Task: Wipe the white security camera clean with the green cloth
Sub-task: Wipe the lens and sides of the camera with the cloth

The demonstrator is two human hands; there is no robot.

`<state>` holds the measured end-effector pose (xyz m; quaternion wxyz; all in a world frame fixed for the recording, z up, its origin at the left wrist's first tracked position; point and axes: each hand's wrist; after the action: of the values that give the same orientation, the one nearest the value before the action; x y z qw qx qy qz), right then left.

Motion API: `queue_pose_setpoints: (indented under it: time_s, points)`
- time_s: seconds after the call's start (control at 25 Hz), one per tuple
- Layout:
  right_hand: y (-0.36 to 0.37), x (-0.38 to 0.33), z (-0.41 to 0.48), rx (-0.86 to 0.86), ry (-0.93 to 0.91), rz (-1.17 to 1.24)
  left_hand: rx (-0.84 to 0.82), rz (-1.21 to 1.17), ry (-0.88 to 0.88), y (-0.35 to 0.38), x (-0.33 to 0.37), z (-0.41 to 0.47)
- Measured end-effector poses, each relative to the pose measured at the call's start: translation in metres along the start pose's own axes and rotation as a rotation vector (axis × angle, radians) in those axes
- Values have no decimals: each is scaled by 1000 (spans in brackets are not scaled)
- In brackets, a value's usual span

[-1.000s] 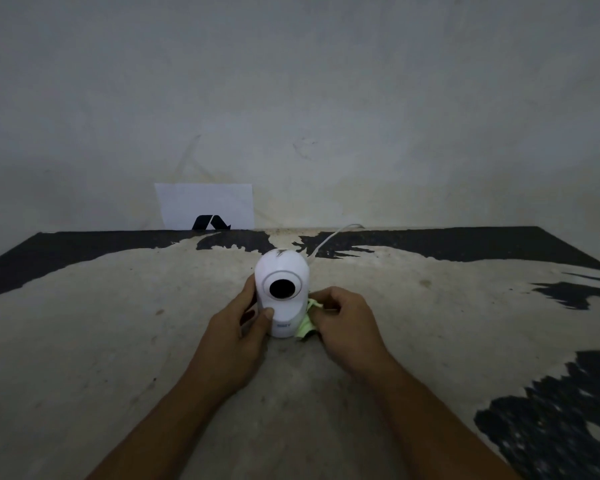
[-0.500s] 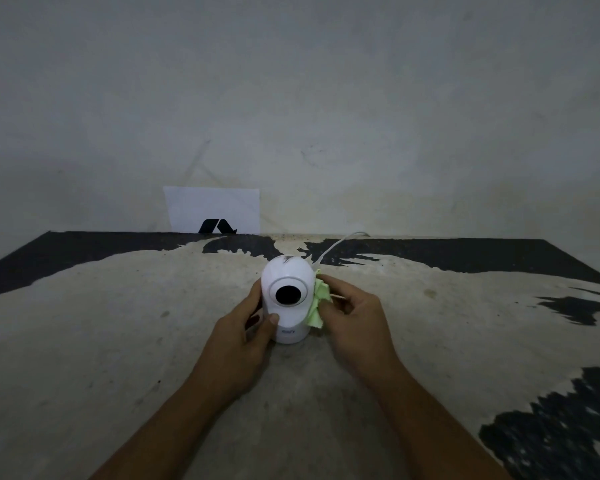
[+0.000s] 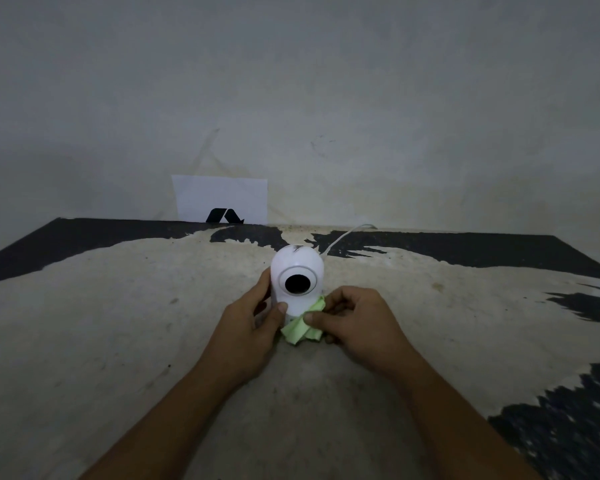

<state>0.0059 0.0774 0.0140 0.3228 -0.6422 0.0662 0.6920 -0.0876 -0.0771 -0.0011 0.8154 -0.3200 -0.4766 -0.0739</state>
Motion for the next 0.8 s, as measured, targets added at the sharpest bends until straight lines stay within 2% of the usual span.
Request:
queue_pose_setpoints:
  time_s: [0.12,0.28,0.4,0.56,0.64,0.8]
  points:
    - [2,-3,-1,56,-5,70,5,3,1,0,-1,1]
    - [8,-6,-5,31,-36,13,0,7,0,0,-1,1]
    - [2,-3,-2,73,-30,64,6,25,12,0,-1,0]
    - [5,0,-3,37,-61,86,0,37,4,0,1,0]
    - [2,3,-1,77,-77,111,3,49,9,0,1,0]
    - [1,-1,1,232,-203,13,15,80,20,3,4,1]
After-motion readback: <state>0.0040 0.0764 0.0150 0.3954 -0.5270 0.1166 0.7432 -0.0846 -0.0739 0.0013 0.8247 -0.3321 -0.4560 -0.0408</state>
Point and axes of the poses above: each hand's wrist, its own z-axis towards the middle knuckle, its own y-axis out of the palm, x = y × z, and after that the axes turned 1 degree about -y, right-handed
